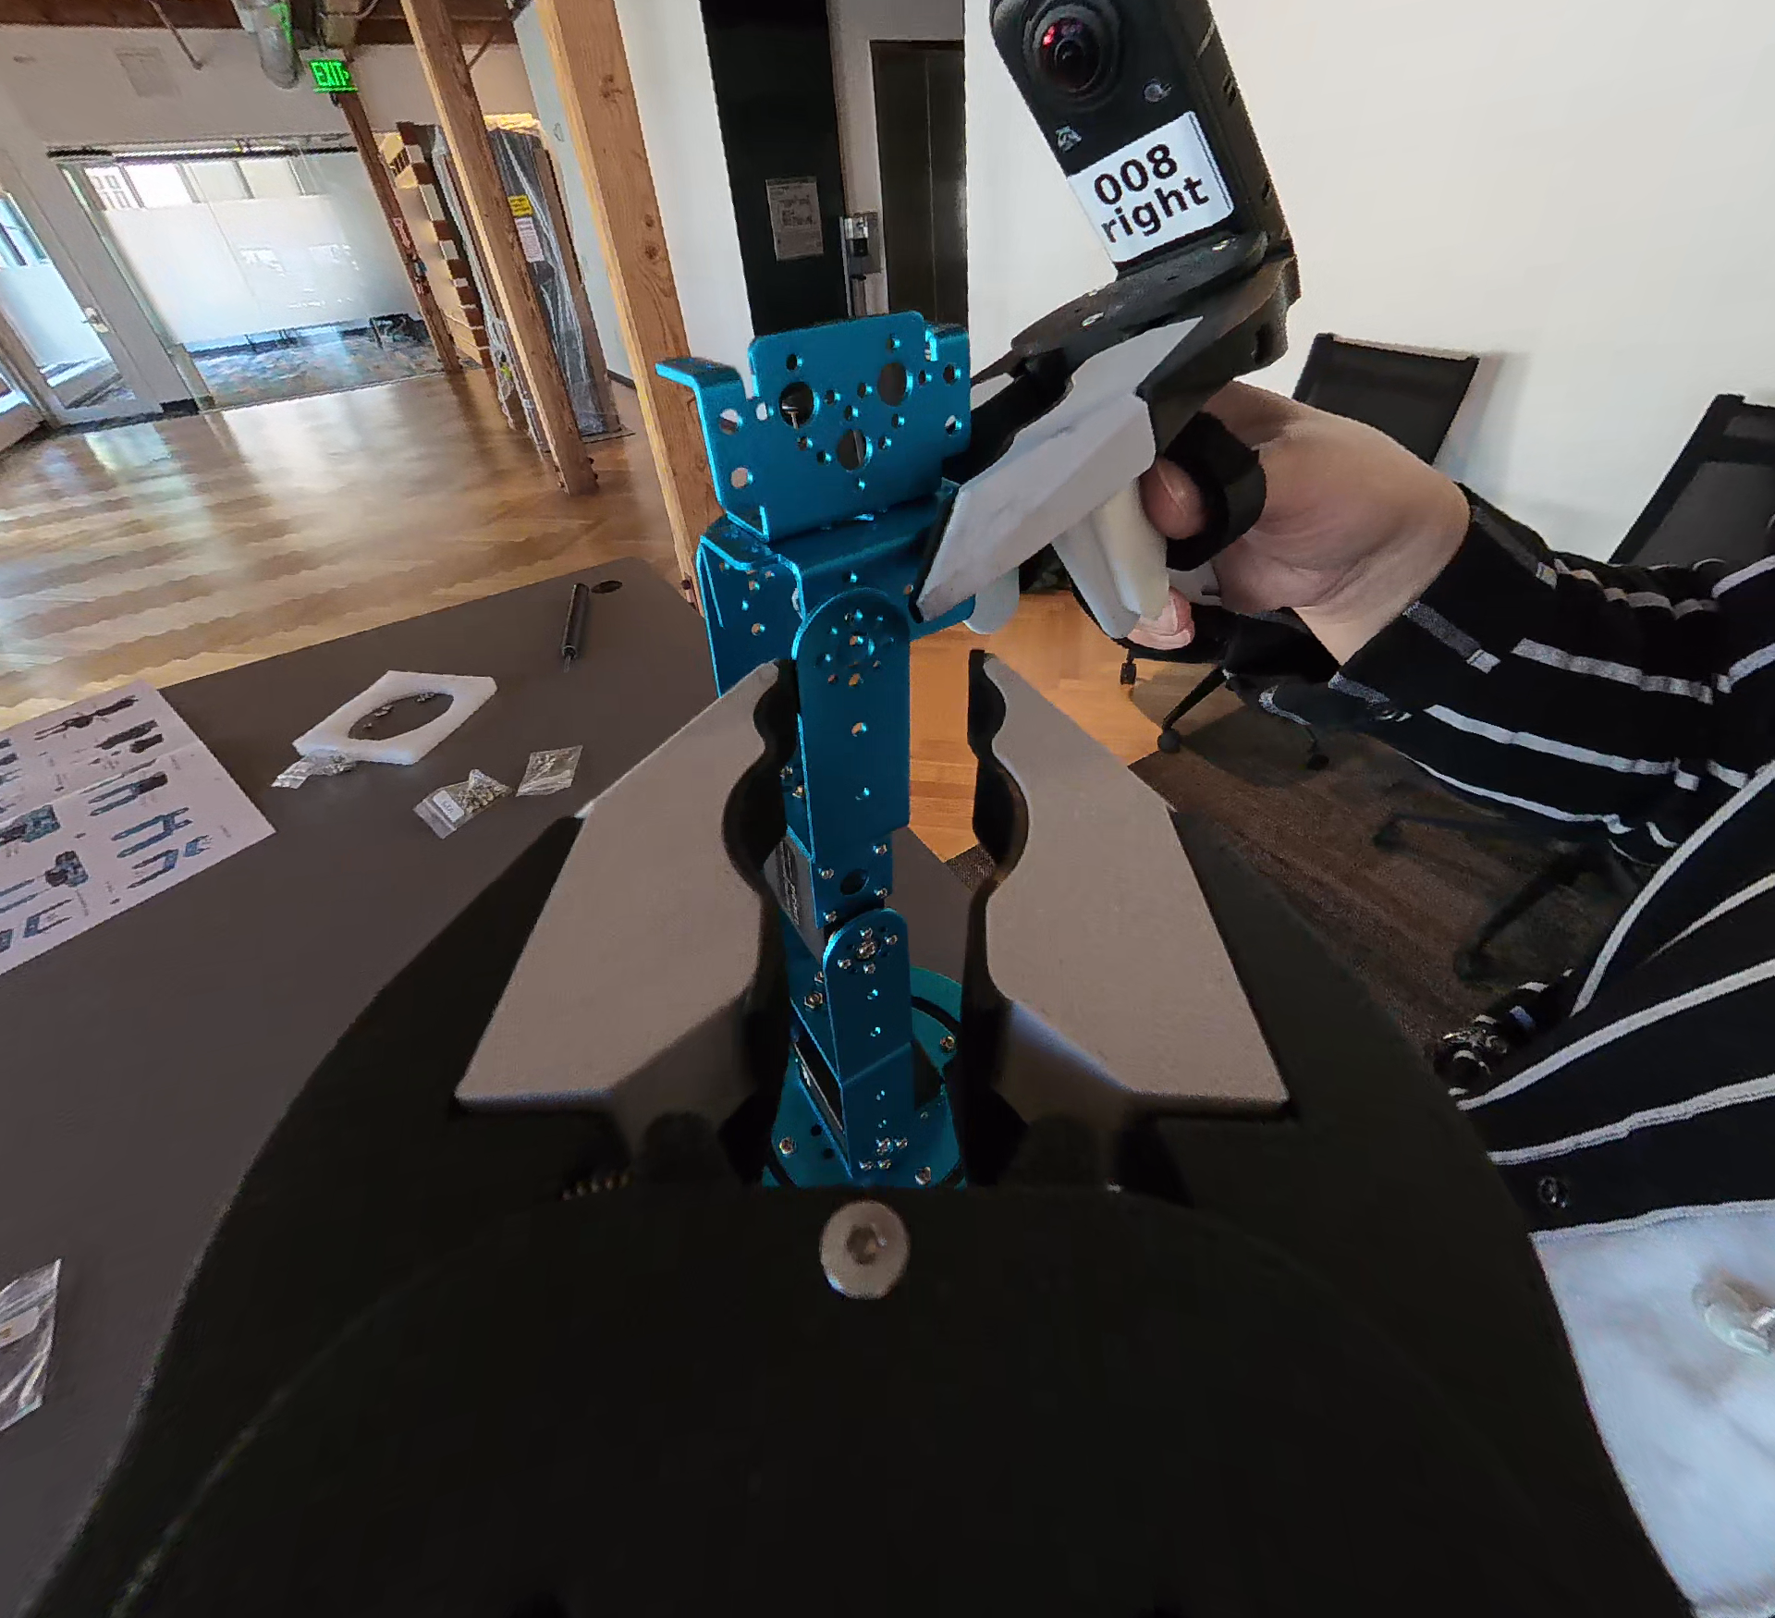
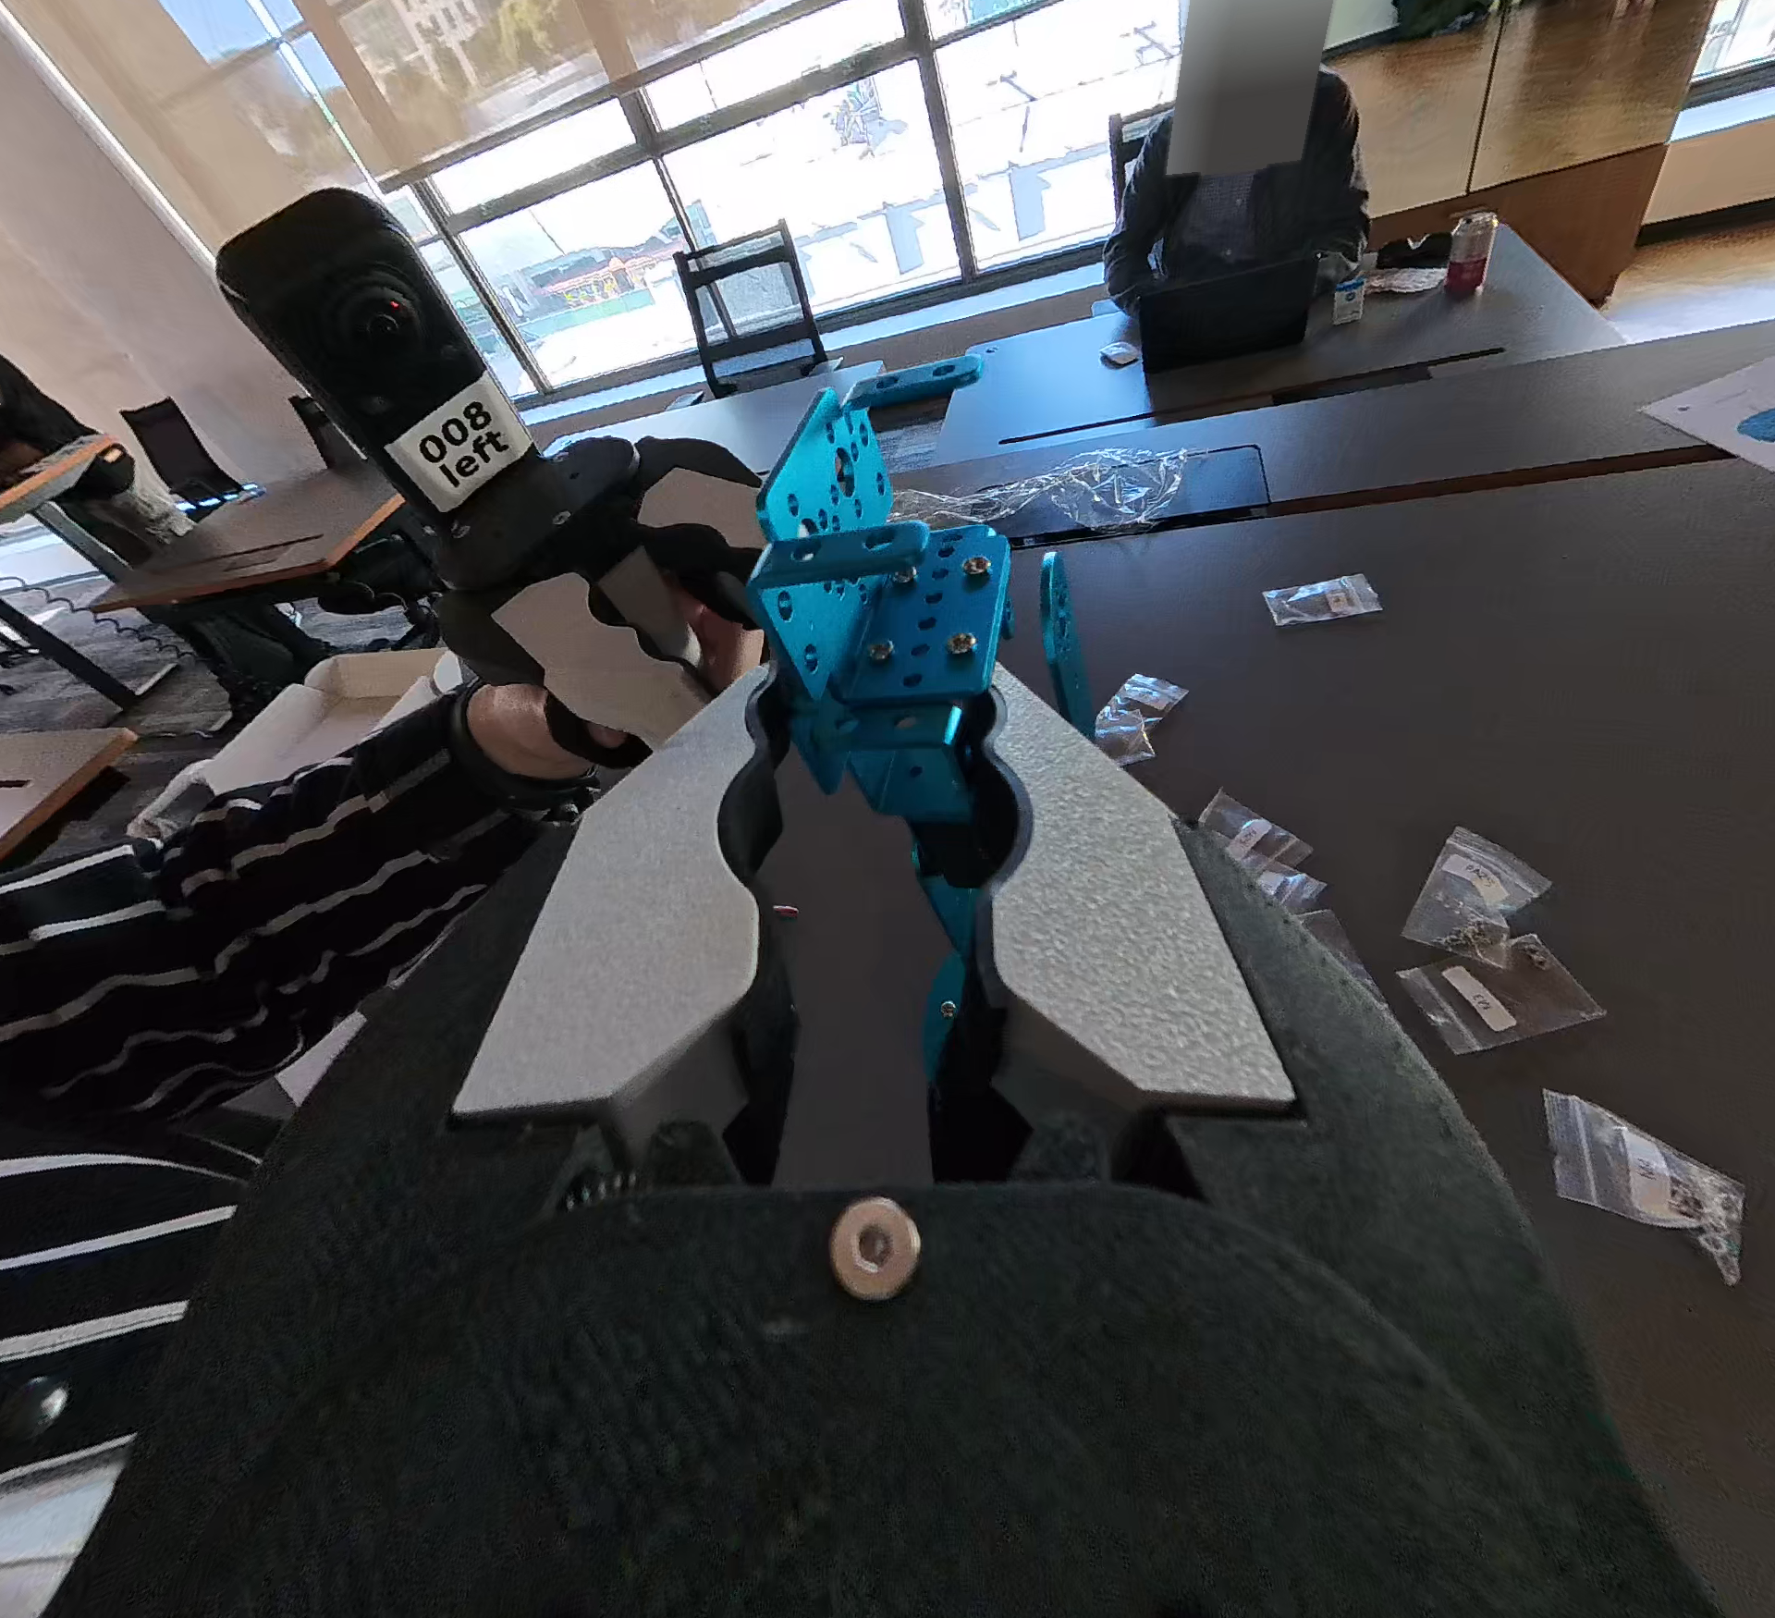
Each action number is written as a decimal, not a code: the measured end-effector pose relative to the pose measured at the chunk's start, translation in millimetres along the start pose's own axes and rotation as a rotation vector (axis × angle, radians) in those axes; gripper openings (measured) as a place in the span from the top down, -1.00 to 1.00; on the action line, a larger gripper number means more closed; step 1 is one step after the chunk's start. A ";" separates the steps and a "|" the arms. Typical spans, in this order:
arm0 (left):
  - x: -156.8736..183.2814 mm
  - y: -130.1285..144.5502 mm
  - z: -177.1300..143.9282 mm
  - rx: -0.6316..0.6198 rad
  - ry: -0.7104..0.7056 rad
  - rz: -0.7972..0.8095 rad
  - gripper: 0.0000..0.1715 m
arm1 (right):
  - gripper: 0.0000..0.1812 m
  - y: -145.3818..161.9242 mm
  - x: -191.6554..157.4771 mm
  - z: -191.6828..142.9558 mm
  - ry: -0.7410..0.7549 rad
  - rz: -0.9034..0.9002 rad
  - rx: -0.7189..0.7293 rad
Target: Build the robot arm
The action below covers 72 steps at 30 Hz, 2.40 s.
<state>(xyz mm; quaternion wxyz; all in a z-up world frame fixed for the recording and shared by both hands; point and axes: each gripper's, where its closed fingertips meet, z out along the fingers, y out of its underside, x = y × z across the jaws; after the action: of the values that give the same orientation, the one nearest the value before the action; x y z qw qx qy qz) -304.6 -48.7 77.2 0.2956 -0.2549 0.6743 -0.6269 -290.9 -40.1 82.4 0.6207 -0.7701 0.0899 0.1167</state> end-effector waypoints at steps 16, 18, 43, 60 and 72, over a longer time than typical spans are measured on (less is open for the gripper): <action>3.1 -25.4 -58.3 -0.024 -0.214 -0.141 0.38 | 0.62 -10.2 43.6 -110.2 -0.087 -0.056 0.238; 5.0 -22.5 -67.3 -0.082 -0.328 -0.153 0.30 | 0.62 -6.5 90.5 -144.9 0.015 -0.093 0.252; -72.2 -114.1 138.4 0.139 -1.355 0.140 0.15 | 0.62 -61.8 611.8 -161.0 0.035 -0.144 -0.034; -313.0 80.7 487.5 0.166 -1.457 -0.328 0.57 | 0.62 -76.2 763.7 -71.1 -0.813 -0.269 -0.211; -314.5 169.3 481.8 0.194 -2.075 -0.370 0.62 | 0.61 -23.9 714.4 25.9 -1.263 -0.352 -0.390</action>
<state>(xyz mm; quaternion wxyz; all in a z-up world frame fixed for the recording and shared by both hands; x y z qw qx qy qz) 264.6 -144.6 -85.5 0.6458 -0.7397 -0.0109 -0.1888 397.5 -5.1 -108.6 0.4136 -0.6552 -0.4387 0.4552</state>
